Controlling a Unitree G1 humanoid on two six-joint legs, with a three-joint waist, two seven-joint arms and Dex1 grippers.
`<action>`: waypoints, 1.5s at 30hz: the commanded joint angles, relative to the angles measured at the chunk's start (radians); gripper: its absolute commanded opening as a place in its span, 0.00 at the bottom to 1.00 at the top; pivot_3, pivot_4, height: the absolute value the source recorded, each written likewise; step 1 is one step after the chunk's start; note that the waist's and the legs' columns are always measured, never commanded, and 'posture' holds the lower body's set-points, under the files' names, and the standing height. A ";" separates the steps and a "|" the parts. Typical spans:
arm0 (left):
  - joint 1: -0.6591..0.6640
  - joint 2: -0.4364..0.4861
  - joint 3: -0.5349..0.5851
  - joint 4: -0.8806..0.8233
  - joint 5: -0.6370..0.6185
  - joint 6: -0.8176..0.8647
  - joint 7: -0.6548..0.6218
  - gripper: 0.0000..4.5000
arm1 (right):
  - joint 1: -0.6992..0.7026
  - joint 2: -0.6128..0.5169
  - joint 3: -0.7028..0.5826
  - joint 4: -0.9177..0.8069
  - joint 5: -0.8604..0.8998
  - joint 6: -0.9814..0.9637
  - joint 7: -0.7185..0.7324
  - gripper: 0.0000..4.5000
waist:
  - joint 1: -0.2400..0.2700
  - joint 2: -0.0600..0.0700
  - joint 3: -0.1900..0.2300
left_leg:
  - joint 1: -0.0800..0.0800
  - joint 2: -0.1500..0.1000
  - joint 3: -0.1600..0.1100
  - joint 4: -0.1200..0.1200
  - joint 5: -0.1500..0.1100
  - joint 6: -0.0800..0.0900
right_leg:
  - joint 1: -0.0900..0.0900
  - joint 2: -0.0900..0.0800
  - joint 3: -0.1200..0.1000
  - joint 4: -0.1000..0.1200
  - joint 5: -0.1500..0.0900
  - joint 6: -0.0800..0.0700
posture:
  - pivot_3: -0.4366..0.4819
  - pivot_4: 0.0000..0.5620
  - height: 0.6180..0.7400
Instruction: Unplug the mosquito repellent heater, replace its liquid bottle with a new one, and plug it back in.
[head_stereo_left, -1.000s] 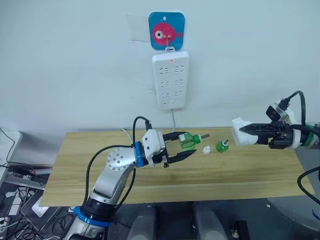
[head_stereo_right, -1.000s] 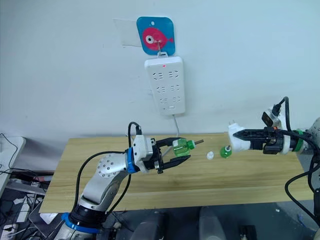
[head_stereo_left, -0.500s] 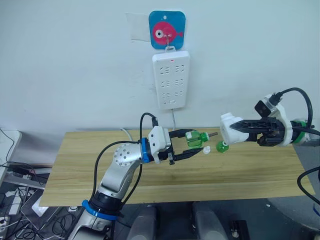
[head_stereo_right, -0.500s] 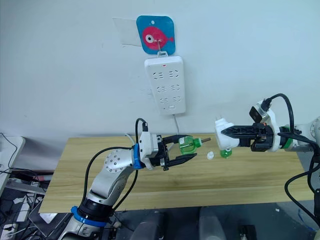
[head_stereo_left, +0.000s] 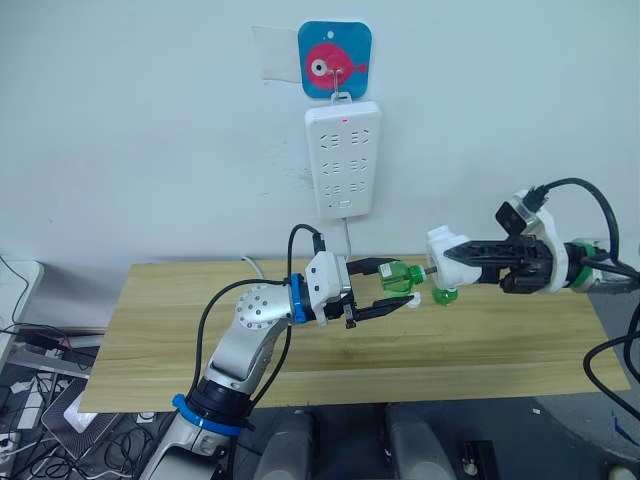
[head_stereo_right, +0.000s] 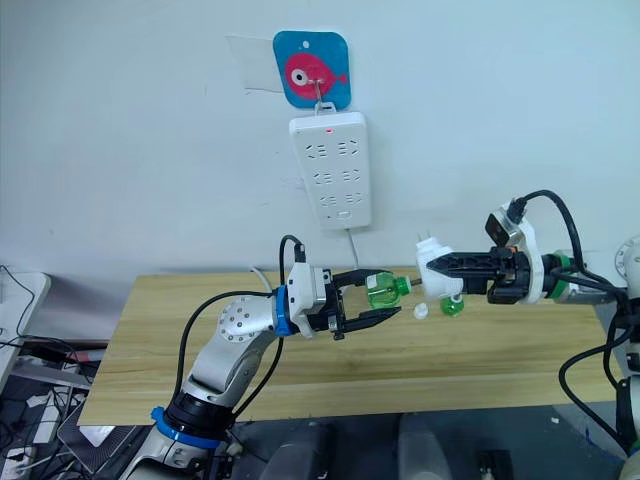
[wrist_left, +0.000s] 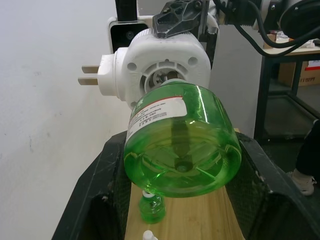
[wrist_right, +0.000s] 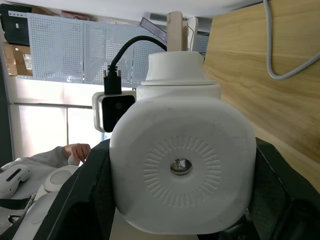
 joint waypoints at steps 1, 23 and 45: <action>-0.015 -0.013 -0.009 -0.004 0.000 -0.025 -0.001 0.49 | -0.005 -0.003 -0.036 -0.029 0.066 0.007 -0.024 0.66 | 0.000 0.000 0.000 | 0.000 0.000 0.000 0.000 0.000 0.000 | 0.000 0.000 0.000 0.000 0.000 0.000 | 0.38 0.41 1.00; -0.052 -0.023 -0.009 0.003 -0.011 -0.029 -0.006 0.49 | 0.005 0.043 -0.094 -0.036 0.069 -0.001 -0.131 0.66 | 0.000 0.000 0.000 | 0.000 0.000 0.000 0.001 0.000 0.000 | 0.000 0.000 0.000 0.001 0.000 0.000 | 0.38 0.40 1.00; -0.078 -0.020 0.002 0.027 -0.013 -0.037 -0.032 0.49 | 0.005 0.054 -0.110 -0.055 0.080 0.007 -0.133 0.66 | 0.000 0.000 0.000 | 0.000 0.000 0.000 0.001 0.000 0.000 | 0.000 0.000 0.000 0.001 0.000 0.000 | 0.37 0.39 1.00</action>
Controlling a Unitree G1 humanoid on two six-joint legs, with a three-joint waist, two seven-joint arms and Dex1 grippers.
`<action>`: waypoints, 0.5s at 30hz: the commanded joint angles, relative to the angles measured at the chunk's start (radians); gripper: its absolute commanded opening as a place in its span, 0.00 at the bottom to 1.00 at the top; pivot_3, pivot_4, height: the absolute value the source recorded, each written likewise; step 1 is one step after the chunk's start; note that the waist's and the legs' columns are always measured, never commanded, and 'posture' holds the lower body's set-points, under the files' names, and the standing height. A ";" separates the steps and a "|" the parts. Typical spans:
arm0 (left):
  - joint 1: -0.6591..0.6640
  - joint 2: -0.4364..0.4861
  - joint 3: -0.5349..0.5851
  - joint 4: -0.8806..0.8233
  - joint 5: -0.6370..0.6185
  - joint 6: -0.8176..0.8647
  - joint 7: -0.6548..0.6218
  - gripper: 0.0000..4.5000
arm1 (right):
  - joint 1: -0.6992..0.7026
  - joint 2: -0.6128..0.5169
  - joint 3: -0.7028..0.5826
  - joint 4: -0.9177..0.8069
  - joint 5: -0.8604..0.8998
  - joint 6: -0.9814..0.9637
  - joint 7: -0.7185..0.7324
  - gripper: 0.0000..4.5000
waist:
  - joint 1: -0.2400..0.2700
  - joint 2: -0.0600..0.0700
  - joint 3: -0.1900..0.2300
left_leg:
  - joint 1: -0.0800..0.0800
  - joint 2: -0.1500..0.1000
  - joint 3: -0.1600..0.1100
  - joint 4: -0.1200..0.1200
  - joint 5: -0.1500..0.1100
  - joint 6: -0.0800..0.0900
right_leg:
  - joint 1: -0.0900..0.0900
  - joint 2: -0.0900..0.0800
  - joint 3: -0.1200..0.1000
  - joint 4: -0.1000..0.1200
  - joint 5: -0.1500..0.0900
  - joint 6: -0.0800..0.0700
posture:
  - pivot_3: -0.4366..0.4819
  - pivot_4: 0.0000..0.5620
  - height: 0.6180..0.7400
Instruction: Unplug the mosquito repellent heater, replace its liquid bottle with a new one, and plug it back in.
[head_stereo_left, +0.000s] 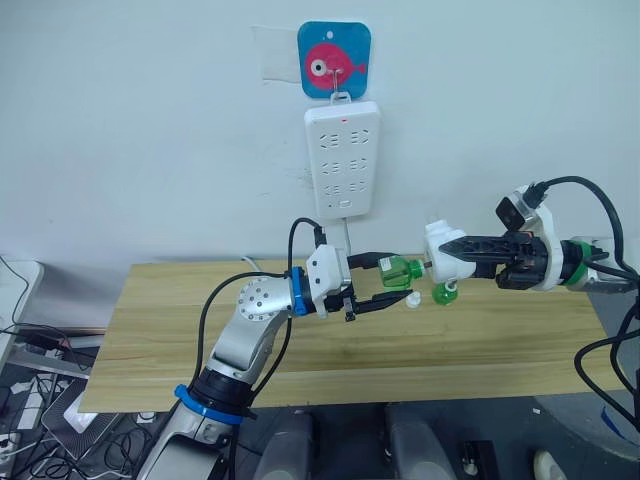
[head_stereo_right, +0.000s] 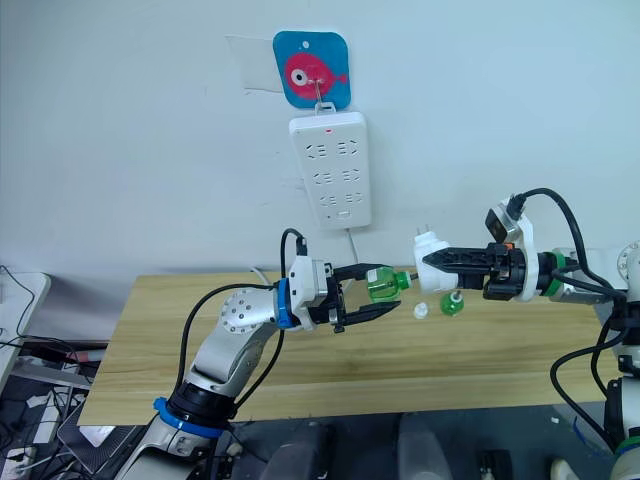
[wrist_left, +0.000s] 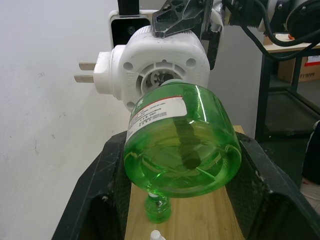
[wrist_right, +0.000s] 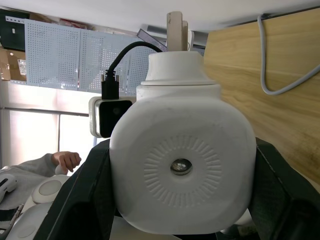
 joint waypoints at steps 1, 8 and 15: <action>-0.033 -0.015 0.000 -0.020 -0.009 -0.020 -0.001 0.49 | -0.008 -0.005 -0.001 -0.047 0.049 0.008 0.013 0.66 | 0.000 0.000 0.000 | 0.000 0.000 0.000 0.000 0.000 0.000 | 0.000 0.000 0.000 0.000 0.000 0.000 | 0.37 0.39 1.00; -0.044 -0.020 0.010 -0.004 -0.002 -0.022 0.017 0.49 | 0.019 -0.021 0.015 -0.087 0.087 0.008 0.013 0.66 | 0.000 0.000 0.000 | 0.000 0.000 0.000 0.000 0.000 0.000 | 0.000 0.000 0.000 0.000 0.000 0.000 | 0.37 0.39 1.00; -0.044 -0.026 0.012 -0.015 -0.009 -0.019 0.019 0.49 | 0.023 -0.016 0.011 -0.089 0.093 0.007 -0.002 0.66 | -0.001 0.000 0.000 | 0.000 0.000 0.000 0.001 0.000 0.000 | 0.000 0.000 0.000 0.001 0.000 0.000 | 0.37 0.40 1.00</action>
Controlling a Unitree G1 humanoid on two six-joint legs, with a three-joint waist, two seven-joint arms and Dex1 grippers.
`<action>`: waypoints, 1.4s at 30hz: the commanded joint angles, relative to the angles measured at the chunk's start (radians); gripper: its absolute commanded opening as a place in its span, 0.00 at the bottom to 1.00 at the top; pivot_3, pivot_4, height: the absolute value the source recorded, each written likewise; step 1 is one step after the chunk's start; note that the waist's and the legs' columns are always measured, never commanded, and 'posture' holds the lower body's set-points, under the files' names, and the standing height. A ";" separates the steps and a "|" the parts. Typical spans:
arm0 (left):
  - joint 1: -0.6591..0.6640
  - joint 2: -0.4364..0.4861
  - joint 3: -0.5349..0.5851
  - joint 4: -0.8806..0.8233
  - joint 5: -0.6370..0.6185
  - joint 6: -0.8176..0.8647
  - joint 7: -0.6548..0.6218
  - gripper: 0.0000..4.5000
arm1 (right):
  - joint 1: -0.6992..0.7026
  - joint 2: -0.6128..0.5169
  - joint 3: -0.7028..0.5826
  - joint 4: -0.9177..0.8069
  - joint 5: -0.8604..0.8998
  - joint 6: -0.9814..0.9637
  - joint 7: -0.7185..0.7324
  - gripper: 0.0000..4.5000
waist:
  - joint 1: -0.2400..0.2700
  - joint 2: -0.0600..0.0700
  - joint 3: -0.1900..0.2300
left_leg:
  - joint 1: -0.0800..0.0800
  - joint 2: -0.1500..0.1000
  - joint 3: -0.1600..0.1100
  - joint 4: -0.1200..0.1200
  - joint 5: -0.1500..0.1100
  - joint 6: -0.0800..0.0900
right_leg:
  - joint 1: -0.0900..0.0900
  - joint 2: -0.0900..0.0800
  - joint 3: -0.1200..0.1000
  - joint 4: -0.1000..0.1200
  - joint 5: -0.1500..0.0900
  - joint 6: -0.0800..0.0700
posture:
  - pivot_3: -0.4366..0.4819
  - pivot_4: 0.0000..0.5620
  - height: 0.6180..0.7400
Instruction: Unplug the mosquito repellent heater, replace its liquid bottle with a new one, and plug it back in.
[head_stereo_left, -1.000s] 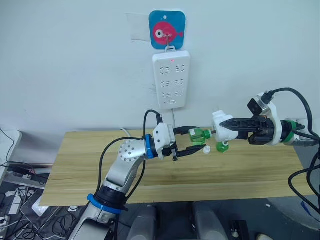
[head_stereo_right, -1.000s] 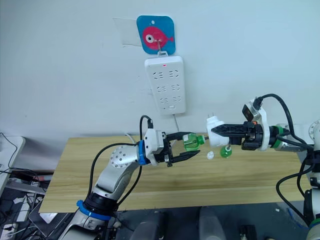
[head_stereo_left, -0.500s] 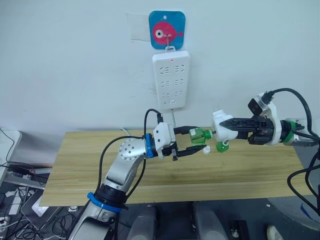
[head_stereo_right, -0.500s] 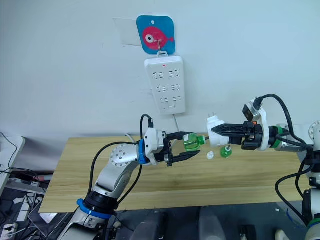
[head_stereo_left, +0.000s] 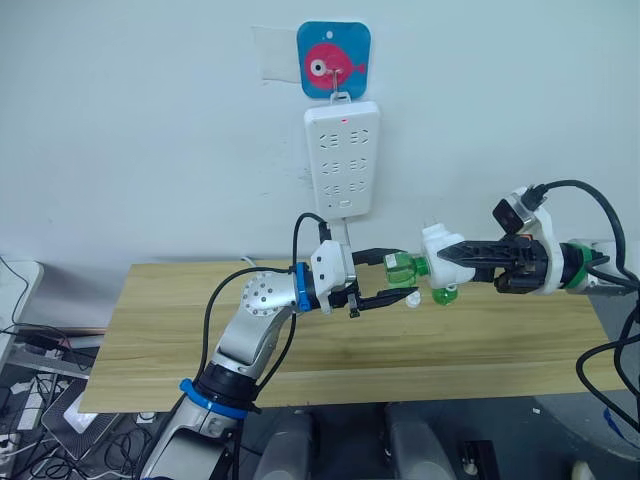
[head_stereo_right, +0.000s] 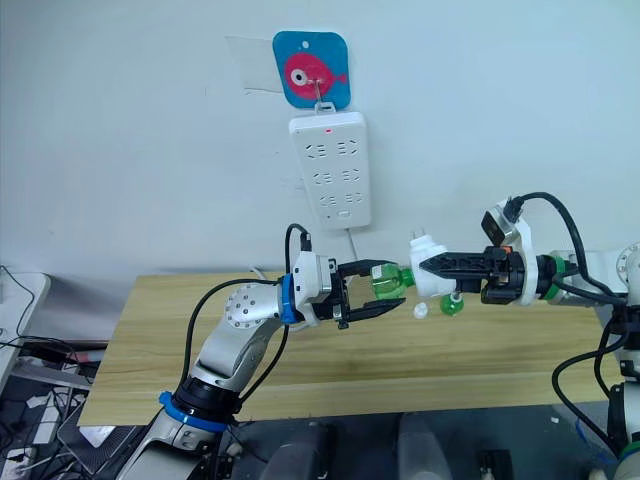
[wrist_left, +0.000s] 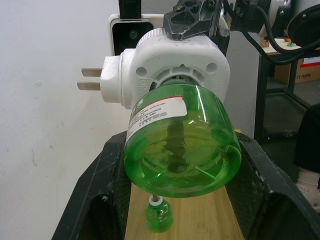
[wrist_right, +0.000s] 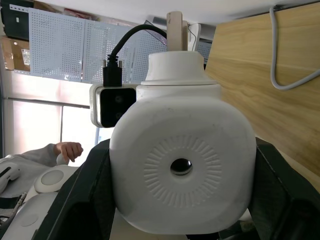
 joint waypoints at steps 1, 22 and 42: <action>-0.013 -0.006 0.012 -0.033 -0.010 -0.015 0.012 0.49 | -0.002 -0.002 -0.011 -0.034 0.041 0.014 0.000 0.66 | 0.000 0.000 0.000 | 0.000 0.000 0.000 0.000 0.000 0.000 | 0.000 0.000 0.000 0.000 0.000 0.000 | 0.37 0.39 1.00; 0.004 -0.007 -0.023 -0.028 0.024 -0.035 -0.001 0.49 | 0.036 0.013 0.068 -0.198 0.258 -0.141 -0.163 0.66 | 0.000 0.000 0.000 | -0.001 0.000 0.000 0.001 0.000 0.000 | 0.000 0.000 0.000 0.000 0.000 0.000 | 0.36 0.40 1.00; 0.007 -0.010 -0.023 -0.015 0.030 -0.040 0.021 0.49 | 0.037 -0.007 0.116 -0.262 0.258 -0.168 -0.110 0.99 | -0.001 0.000 0.000 | -0.001 0.000 -0.001 0.003 0.000 0.000 | 0.000 0.000 0.000 0.000 0.000 0.001 | 0.36 0.42 1.00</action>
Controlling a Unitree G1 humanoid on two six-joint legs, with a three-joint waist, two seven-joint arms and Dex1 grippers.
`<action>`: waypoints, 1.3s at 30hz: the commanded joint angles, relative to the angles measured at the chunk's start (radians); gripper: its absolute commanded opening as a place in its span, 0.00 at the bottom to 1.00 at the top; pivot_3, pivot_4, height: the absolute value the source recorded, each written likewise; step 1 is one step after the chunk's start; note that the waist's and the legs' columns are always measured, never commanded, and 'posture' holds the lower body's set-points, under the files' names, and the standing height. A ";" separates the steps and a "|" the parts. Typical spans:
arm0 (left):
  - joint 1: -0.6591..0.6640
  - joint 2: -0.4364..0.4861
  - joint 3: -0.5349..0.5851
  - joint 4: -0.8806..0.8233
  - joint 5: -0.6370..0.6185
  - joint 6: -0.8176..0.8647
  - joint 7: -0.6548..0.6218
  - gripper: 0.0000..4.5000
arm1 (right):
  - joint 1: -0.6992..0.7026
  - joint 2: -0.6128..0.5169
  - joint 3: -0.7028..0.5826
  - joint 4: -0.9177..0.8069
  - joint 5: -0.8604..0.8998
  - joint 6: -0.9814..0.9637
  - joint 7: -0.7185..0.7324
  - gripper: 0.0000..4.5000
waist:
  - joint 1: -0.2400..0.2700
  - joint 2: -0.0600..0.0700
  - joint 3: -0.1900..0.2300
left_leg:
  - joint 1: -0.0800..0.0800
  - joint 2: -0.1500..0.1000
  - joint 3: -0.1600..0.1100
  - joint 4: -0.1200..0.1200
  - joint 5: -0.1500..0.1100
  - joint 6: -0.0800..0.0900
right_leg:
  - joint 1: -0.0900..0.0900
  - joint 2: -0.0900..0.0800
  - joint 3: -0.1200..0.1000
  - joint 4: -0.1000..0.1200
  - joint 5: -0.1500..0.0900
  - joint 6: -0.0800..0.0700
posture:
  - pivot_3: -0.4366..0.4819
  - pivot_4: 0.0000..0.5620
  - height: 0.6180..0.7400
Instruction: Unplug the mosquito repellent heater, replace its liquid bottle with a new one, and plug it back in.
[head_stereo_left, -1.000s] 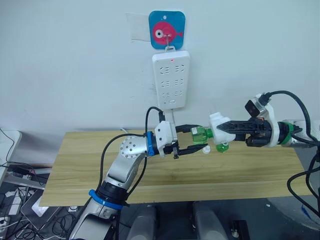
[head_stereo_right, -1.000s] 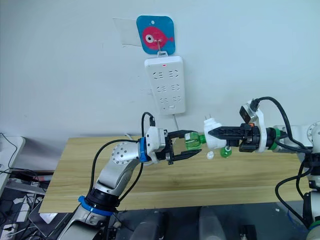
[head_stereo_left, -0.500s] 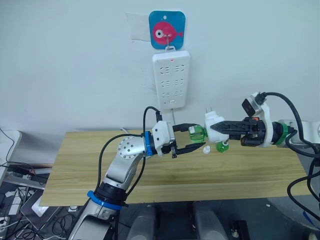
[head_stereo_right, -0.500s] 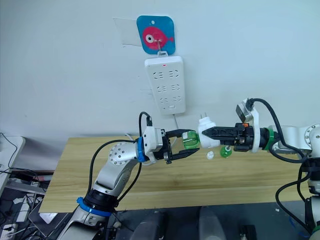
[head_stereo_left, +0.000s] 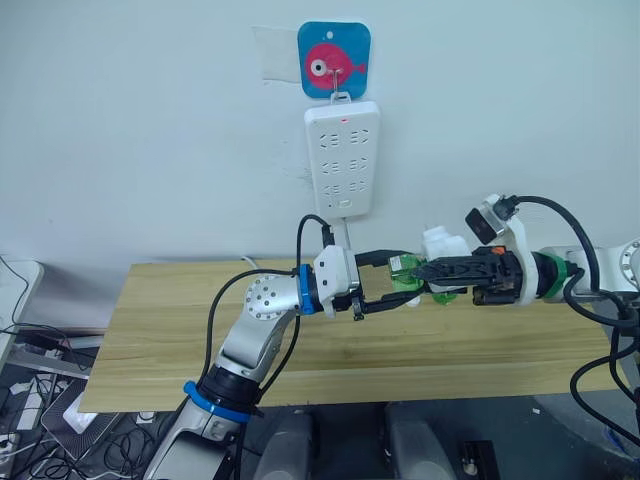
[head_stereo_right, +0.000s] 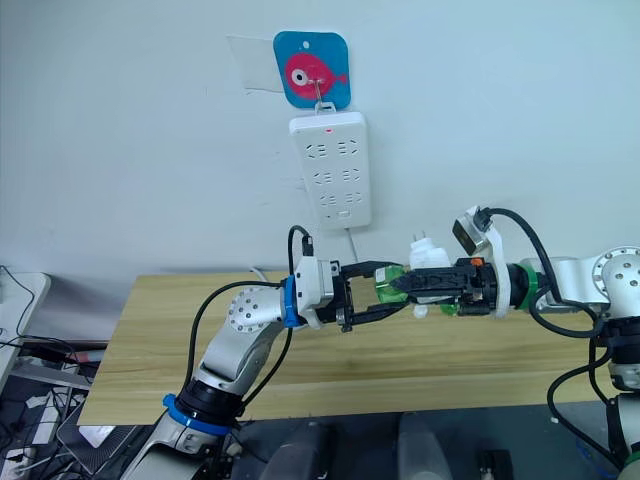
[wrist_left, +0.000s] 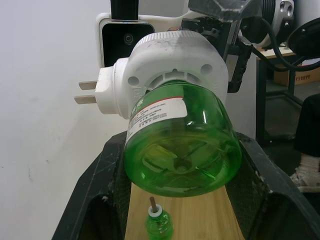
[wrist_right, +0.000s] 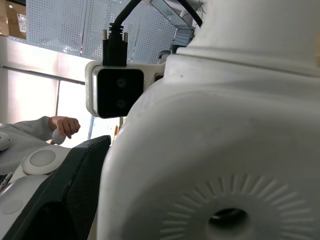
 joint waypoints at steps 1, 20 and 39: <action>-0.004 -0.005 -0.007 -0.006 0.009 0.005 0.014 0.49 | -0.008 -0.008 -0.007 -0.062 0.065 -0.010 0.017 0.99 | 0.000 0.000 0.000 | 0.000 0.000 0.000 0.000 0.000 0.000 | 0.000 0.000 0.000 0.000 0.000 0.000 | 0.36 0.42 1.00; -0.022 0.007 0.035 0.013 -0.021 0.028 0.035 0.49 | 0.177 -0.276 -0.032 -0.158 -0.141 0.039 0.260 0.95 | 0.003 0.000 0.000 | -0.002 0.000 -0.002 0.005 -0.001 0.002 | 0.000 0.000 -0.002 0.000 0.000 0.000 | 0.36 0.42 1.00; 0.013 0.069 0.028 -0.134 -0.120 0.194 -0.027 0.49 | -0.030 0.076 -0.106 0.241 -0.792 -0.149 0.463 0.01 | -0.018 0.000 0.000 | -0.003 -0.002 0.000 0.006 -0.002 0.003 | 0.000 0.000 0.001 -0.001 0.001 0.002 | 0.35 0.40 1.00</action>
